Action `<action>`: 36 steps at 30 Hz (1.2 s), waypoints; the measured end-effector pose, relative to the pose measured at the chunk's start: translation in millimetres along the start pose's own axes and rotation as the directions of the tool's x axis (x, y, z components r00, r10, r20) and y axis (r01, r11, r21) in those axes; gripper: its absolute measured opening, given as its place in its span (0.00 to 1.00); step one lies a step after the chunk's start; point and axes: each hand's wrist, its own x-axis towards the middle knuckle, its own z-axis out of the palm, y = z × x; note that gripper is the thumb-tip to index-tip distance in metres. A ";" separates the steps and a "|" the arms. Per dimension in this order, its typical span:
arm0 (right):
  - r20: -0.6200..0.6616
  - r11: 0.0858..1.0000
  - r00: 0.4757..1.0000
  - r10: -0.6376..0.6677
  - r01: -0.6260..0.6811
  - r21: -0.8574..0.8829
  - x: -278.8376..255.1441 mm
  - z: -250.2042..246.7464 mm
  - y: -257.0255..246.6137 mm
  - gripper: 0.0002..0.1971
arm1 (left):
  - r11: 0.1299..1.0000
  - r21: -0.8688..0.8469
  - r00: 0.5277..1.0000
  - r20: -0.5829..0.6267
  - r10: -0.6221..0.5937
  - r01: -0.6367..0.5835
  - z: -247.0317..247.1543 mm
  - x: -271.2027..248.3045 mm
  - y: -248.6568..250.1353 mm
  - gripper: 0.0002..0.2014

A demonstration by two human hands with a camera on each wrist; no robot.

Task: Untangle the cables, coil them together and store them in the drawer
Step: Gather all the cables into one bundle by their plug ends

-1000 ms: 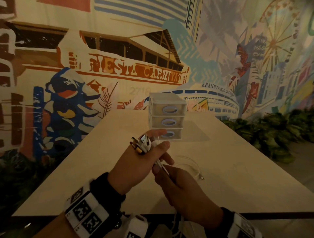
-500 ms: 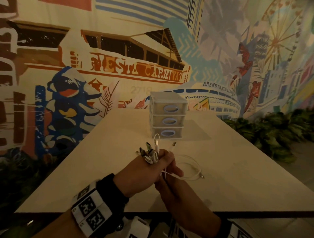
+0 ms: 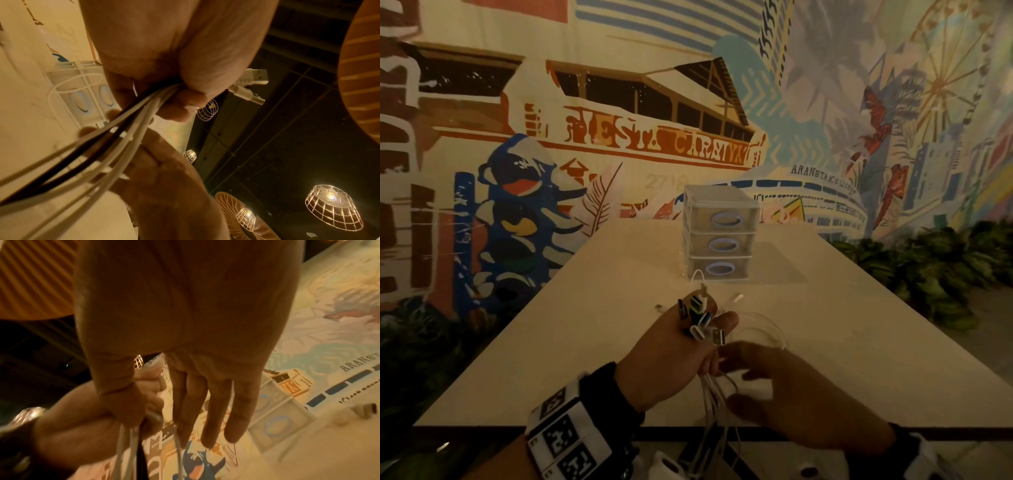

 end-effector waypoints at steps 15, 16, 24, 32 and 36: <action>-0.383 0.968 0.889 -0.251 0.230 -0.100 15.5 -9.4 -25.5 0.14 | 0.982 -0.186 0.980 0.188 0.066 -0.031 0.7 -1.1 -18.8 0.10; -0.375 0.966 0.890 -0.259 0.237 -0.104 15.2 -7.3 -27.4 0.13 | 0.974 -0.227 0.980 0.191 0.051 -0.006 -2.1 -0.5 -21.7 0.13; -0.412 0.938 0.843 -0.346 0.317 -0.138 15.0 -8.1 -37.9 0.10 | 0.993 -0.119 0.967 0.249 0.048 -0.019 4.0 -5.2 -11.1 0.19; -0.543 0.940 0.767 -0.342 0.286 -0.187 16.7 0.4 -41.7 0.09 | 0.958 -0.280 0.976 0.216 -0.001 0.063 1.6 -0.3 -22.1 0.14; -0.480 0.959 0.830 -0.283 0.239 -0.152 18.0 6.2 -43.1 0.10 | 0.883 -0.455 0.961 0.278 0.016 0.117 -0.2 -2.6 -31.2 0.22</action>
